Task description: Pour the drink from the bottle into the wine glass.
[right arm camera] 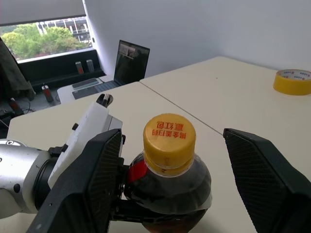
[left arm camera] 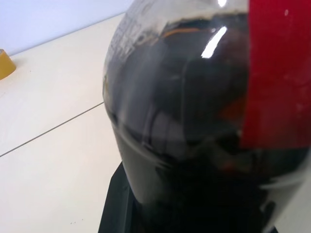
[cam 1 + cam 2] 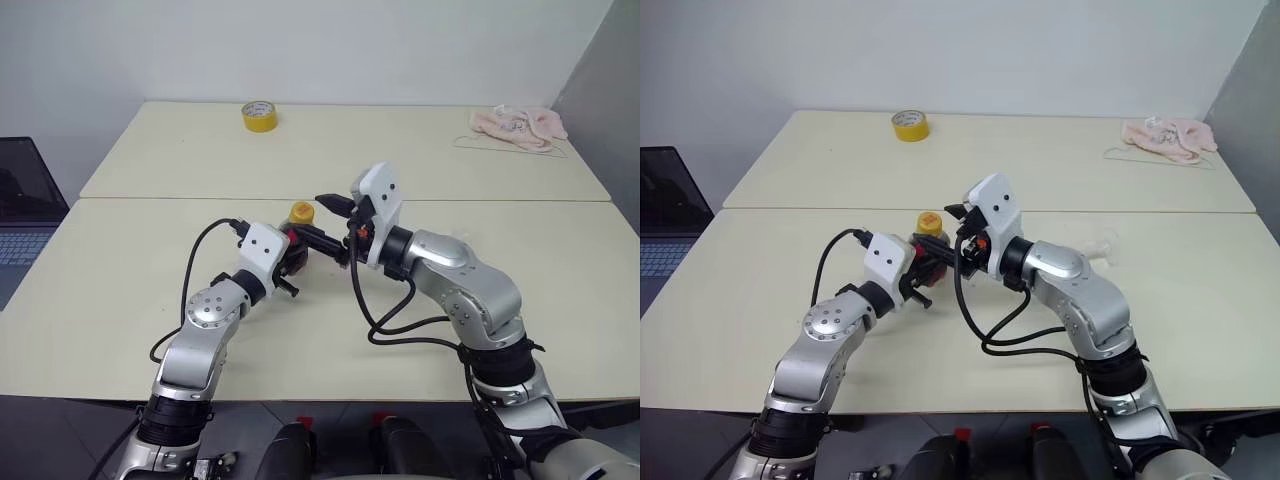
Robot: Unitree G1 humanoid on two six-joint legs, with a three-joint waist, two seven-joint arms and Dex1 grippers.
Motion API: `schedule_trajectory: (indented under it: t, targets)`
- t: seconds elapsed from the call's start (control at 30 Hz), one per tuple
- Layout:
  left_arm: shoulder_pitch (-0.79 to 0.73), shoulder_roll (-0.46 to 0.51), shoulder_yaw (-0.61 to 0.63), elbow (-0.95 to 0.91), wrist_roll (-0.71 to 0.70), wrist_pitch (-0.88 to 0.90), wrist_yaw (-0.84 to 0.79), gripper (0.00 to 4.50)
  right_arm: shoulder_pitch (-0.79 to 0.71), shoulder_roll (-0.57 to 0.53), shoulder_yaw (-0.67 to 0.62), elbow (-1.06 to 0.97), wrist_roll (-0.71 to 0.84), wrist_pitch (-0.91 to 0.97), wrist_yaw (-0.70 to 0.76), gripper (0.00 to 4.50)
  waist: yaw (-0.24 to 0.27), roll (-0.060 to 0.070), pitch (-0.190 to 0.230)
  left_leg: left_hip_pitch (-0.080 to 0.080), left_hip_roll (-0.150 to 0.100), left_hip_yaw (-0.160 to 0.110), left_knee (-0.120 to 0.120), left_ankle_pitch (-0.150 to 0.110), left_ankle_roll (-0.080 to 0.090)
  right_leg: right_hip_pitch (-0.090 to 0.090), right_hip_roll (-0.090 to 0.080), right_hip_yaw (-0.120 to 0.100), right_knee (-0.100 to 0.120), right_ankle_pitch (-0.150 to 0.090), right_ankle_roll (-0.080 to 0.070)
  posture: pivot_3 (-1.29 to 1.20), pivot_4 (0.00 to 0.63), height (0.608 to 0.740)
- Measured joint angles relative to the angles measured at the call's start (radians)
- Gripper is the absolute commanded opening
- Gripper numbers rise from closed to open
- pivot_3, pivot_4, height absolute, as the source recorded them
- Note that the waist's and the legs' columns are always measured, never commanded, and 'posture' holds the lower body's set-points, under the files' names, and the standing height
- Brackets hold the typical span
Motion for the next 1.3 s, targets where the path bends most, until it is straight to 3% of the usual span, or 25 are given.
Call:
schedule_trajectory:
  t: [0.27, 0.37, 0.53, 0.57, 0.93, 1.3]
  targets:
    - [0.0, 0.0, 0.0, 0.0, 0.0, 0.0, 0.0, 0.65, -0.003, 0.012, 0.002, 0.026, -0.024, -0.037, -0.006, 3.57, 0.0, 0.0, 0.0, 0.0, 0.0, 0.0, 0.0, 0.0, 0.0, 0.0, 0.0, 0.0, 0.0, 0.0, 0.0, 0.0, 0.15, 0.74]
    - [0.0, 0.0, 0.0, 0.0, 0.0, 0.0, 0.0, 0.65, -0.003, 0.015, 0.002, 0.03, -0.037, -0.042, -0.006, 2.99, 0.0, 0.0, 0.0, 0.0, 0.0, 0.0, 0.0, 0.0, 0.0, 0.0, 0.0, 0.0, 0.0, 0.0, 0.0, 0.0, 0.15, 0.74]
    - [0.0, 0.0, 0.0, 0.0, 0.0, 0.0, 0.0, 0.65, -0.003, 0.022, 0.012, 0.03, -0.04, -0.049, 0.003, 1.29, 0.0, 0.0, 0.0, 0.0, 0.0, 0.0, 0.0, 0.0, 0.0, 0.0, 0.0, 0.0, 0.0, 0.0, 0.0, 0.0, 0.15, 0.74]
    - [0.0, 0.0, 0.0, 0.0, 0.0, 0.0, 0.0, 0.64, -0.003, 0.021, 0.012, 0.03, -0.04, -0.049, 0.003, 1.22, 0.0, 0.0, 0.0, 0.0, 0.0, 0.0, 0.0, 0.0, 0.0, 0.0, 0.0, 0.0, 0.0, 0.0, 0.0, 0.0, 0.15, 0.74]
    - [-0.011, 0.001, 0.0, -0.005, -0.023, -0.017, -0.03, 0.64, 0.027, 0.017, -0.008, 0.031, -0.026, -0.134, 0.064, 1.22, 0.0, 0.0, 0.0, 0.0, 0.0, 0.0, 0.0, 0.0, 0.0, 0.0, 0.0, 0.0, 0.0, 0.0, 0.0, 0.0, 0.15, 0.74]
    - [-0.039, 0.068, 0.01, -0.039, -0.156, 0.03, -0.185, 0.64, 0.046, -0.038, -0.09, -0.012, 0.136, -0.18, 0.211, 1.22, -0.002, 0.0, 0.0, 0.0, 0.0, 0.0, 0.0, 0.0, 0.001, 0.0, 0.0, 0.0, 0.0, 0.0, 0.0, 0.0, 0.15, 0.74]
